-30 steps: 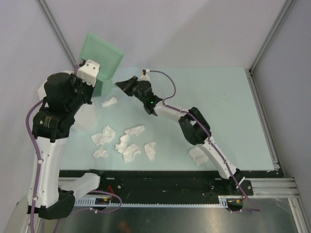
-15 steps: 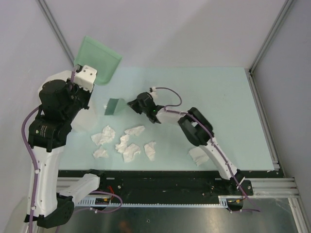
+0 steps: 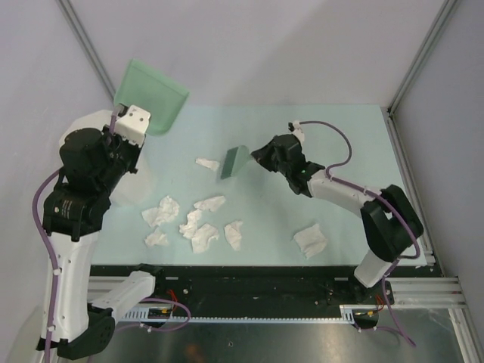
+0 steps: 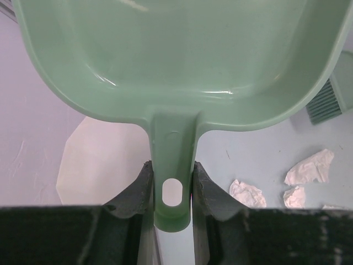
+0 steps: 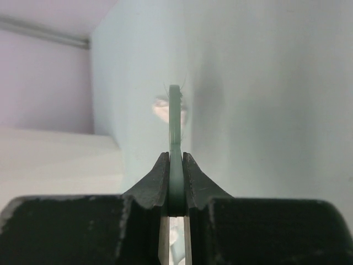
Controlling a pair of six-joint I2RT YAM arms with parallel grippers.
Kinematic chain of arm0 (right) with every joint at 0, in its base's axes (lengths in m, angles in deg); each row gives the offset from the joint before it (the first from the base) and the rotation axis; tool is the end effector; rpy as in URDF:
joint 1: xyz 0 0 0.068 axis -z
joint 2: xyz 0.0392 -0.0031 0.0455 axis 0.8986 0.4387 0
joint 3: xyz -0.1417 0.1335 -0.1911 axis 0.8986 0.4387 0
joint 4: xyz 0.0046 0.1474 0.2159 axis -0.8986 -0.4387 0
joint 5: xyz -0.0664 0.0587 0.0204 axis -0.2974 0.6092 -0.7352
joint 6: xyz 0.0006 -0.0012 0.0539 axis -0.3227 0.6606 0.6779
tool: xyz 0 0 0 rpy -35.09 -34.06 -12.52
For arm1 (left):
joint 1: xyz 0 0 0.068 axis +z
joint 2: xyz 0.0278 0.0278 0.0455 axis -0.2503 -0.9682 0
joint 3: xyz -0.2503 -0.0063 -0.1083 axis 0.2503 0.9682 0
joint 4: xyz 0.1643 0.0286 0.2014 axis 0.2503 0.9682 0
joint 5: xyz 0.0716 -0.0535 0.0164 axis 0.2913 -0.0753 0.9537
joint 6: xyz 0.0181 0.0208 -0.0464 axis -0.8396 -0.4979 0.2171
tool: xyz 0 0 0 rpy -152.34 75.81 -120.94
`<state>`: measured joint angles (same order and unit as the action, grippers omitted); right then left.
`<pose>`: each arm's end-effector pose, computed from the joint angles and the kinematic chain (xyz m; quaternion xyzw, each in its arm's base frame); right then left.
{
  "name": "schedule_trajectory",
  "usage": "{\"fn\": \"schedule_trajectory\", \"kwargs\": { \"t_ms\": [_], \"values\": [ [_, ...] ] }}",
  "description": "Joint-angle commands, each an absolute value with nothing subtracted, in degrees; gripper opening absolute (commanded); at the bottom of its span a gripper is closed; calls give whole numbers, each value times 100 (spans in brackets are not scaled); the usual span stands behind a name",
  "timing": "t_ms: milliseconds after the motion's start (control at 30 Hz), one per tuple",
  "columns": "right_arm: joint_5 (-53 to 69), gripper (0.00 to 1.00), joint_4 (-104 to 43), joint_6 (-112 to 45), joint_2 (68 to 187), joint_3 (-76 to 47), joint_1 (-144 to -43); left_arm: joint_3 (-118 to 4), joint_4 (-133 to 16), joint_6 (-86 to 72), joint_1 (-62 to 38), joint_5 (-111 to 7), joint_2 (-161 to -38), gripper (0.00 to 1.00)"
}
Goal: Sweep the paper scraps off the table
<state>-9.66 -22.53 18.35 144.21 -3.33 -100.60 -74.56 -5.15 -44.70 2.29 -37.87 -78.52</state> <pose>0.3176 0.2287 0.2418 0.2060 0.8212 0.3418 0.4080 0.1340 -0.0252 0.4876 0.2302 0.7660 0.1114 0.5898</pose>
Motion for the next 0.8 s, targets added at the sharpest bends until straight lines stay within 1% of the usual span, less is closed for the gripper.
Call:
{"fn": "schedule_trajectory", "kwargs": {
  "t_ms": [0, 67, 167, 200, 333, 400, 433, 567, 633, 733, 767],
  "values": [
    [-518, 0, -1484, 797, 13717, -640, -10677, -7570, -671, -4432, 210, -3739, -7748, 0],
    [-255, 0, -1142, 585, 13769, -720, -11036, -7658, -671, -4432, 210, -3643, -7783, 0],
    [-52, 0, -982, 443, 14224, -956, -11424, -7746, -680, -4415, 210, -3475, -7809, 0],
    [140, 0, -974, 487, 14417, -1044, -11652, -7755, -671, -4397, 210, -3449, -7801, 0],
    [879, 0, -781, 1109, 15497, -1597, -11926, -7773, -663, -4380, 210, -3414, -7809, 0],
    [889, 0, -763, 1155, 15745, -1756, -12092, -7764, -654, -4380, 210, -3405, -7801, 0],
    [811, 0, -850, 1025, 16068, -1862, -12154, -7755, -662, -4362, 210, -3396, -7809, 0],
    [801, 0, -1395, 935, 16878, -2687, -12199, -7781, -663, -4283, 210, -3484, -7844, 0],
    [627, 0, -1709, 979, 16924, -2698, -12094, -7755, -654, -4274, 210, -3510, -7827, 0],
    [64, 0, -2080, 848, 16460, -2207, -11814, -7650, -663, -4344, 210, -3449, -7809, 0],
    [11, 0, -2177, 717, 16102, -2031, -11716, -7623, -663, -4379, 210, -3414, -7809, 0]
  ]
}}
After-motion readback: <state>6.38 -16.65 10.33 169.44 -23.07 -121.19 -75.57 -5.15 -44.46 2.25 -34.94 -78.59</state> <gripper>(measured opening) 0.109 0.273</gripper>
